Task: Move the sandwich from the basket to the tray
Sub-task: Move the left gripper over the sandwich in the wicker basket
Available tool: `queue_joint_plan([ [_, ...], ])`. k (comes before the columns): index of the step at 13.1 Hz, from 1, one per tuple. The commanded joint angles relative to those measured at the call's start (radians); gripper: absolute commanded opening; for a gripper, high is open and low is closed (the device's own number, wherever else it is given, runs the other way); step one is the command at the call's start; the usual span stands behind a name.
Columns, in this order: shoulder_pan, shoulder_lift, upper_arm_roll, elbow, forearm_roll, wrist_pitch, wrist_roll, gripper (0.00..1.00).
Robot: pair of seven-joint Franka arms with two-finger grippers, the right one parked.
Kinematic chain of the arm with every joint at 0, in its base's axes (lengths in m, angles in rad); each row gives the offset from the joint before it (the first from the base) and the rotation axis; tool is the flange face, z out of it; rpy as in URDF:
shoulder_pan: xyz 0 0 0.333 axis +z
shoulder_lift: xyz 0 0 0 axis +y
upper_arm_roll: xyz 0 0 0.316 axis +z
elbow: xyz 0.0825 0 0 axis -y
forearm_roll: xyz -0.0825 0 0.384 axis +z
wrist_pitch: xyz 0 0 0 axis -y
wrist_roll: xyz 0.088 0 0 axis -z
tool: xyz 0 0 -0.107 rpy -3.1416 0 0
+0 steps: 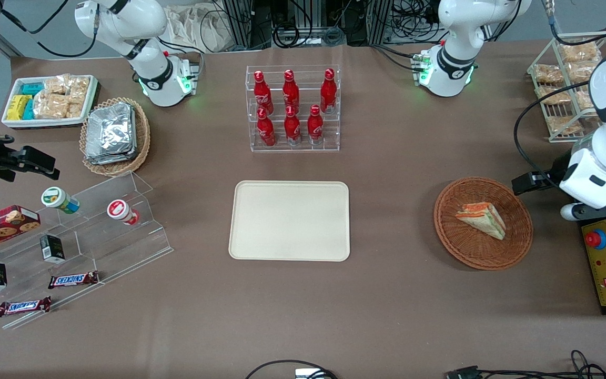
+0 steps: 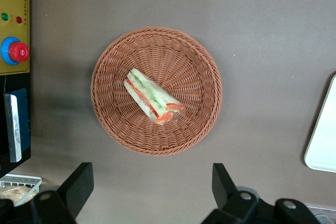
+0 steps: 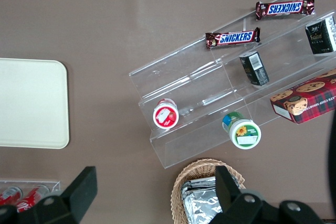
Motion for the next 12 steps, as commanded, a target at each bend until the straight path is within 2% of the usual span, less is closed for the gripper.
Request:
queue_joint_plan([
  [1, 0.000, 0.007, -0.001, 0.018, -0.002, -0.027, -0.005, 1.00],
  [6, -0.002, 0.029, -0.003, 0.012, 0.023, -0.030, -0.021, 1.00],
  [12, -0.002, 0.099, -0.001, -0.034, 0.023, 0.012, -0.388, 1.00],
])
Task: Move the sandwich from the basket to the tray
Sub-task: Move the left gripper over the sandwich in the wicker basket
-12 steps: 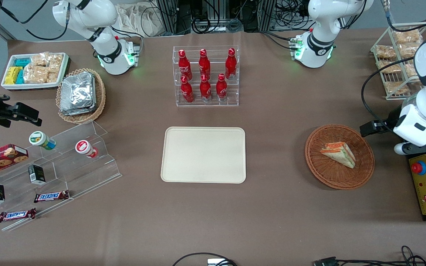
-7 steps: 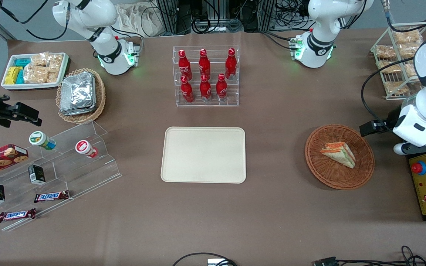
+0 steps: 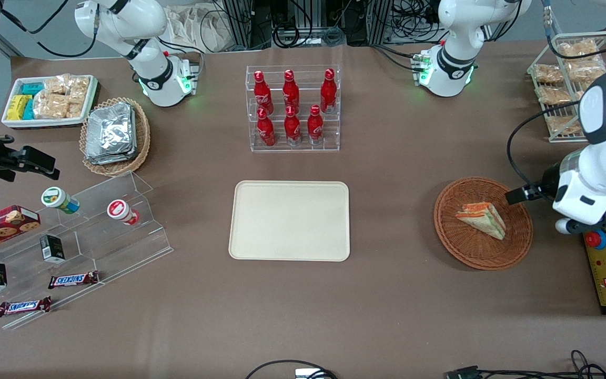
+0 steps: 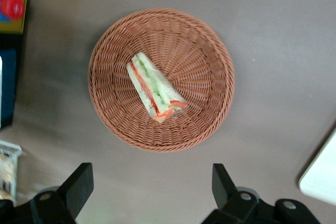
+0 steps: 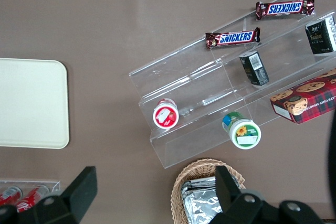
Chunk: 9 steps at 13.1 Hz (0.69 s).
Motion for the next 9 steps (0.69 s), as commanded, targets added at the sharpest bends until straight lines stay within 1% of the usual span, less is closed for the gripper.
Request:
queue_joint_plan([
  [1, -0.001, 0.019, -0.002, -0.058, 0.014, 0.054, -0.162, 1.00],
  [4, 0.000, 0.021, -0.002, -0.178, 0.015, 0.232, -0.311, 1.00],
  [6, 0.000, 0.045, -0.002, -0.232, 0.015, 0.347, -0.452, 1.00],
  [7, 0.002, 0.045, -0.002, -0.252, 0.015, 0.383, -0.531, 1.00],
  [9, 0.020, 0.063, -0.001, -0.260, 0.015, 0.400, -0.587, 1.00],
])
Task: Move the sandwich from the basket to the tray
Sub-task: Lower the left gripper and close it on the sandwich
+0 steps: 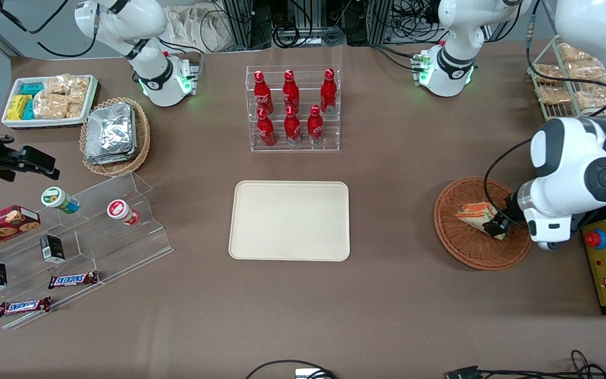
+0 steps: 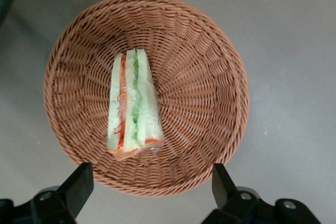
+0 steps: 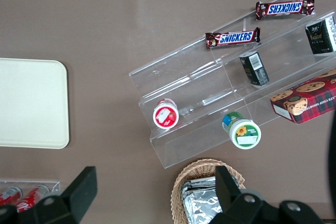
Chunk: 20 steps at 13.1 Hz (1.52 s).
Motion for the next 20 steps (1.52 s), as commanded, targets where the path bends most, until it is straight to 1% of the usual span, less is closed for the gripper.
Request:
queue_joint_plan([
  [1, 0.025, 0.005, -0.001, -0.022, 0.006, 0.025, -0.072, 1.00],
  [4, 0.054, 0.015, 0.005, -0.079, 0.011, 0.061, -0.073, 1.00],
  [7, 0.065, 0.005, 0.008, -0.177, 0.012, 0.178, -0.072, 1.00],
  [17, 0.077, 0.049, 0.009, -0.246, 0.016, 0.253, -0.058, 1.00],
  [18, 0.077, 0.052, 0.009, -0.246, 0.025, 0.253, -0.058, 0.98],
  [20, 0.077, 0.051, 0.009, -0.245, 0.049, 0.247, -0.053, 0.17],
])
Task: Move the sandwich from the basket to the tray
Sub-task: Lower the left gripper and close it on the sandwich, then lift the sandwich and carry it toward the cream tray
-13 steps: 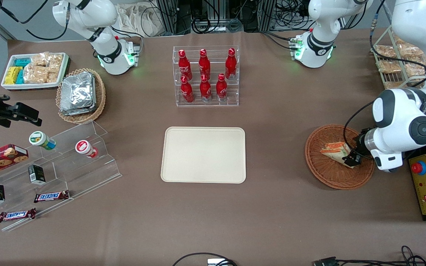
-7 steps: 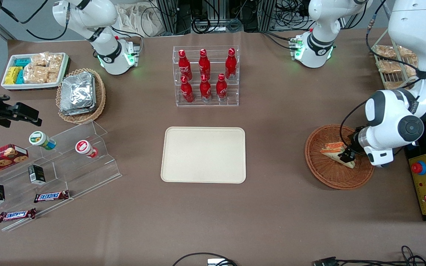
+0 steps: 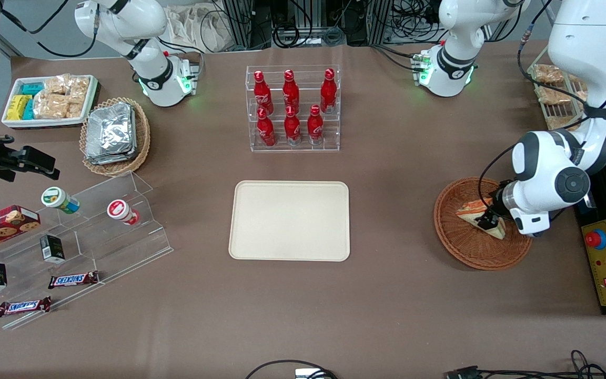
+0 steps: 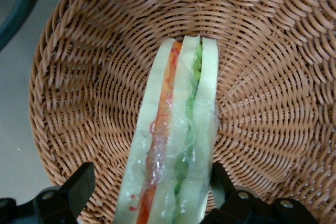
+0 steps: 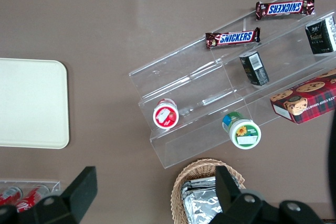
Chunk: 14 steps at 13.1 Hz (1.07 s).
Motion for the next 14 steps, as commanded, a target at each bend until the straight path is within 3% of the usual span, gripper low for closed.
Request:
queue_joint_plan([
  [1, 0.014, -0.007, -0.008, -0.008, 0.030, 0.013, 0.001, 0.00],
  [4, 0.013, -0.034, -0.008, 0.038, 0.030, -0.042, 0.048, 0.00],
  [9, 0.002, -0.048, -0.020, 0.272, 0.023, -0.347, 0.252, 0.00],
  [14, -0.026, 0.007, -0.239, 0.490, 0.009, -0.500, 0.266, 0.00],
])
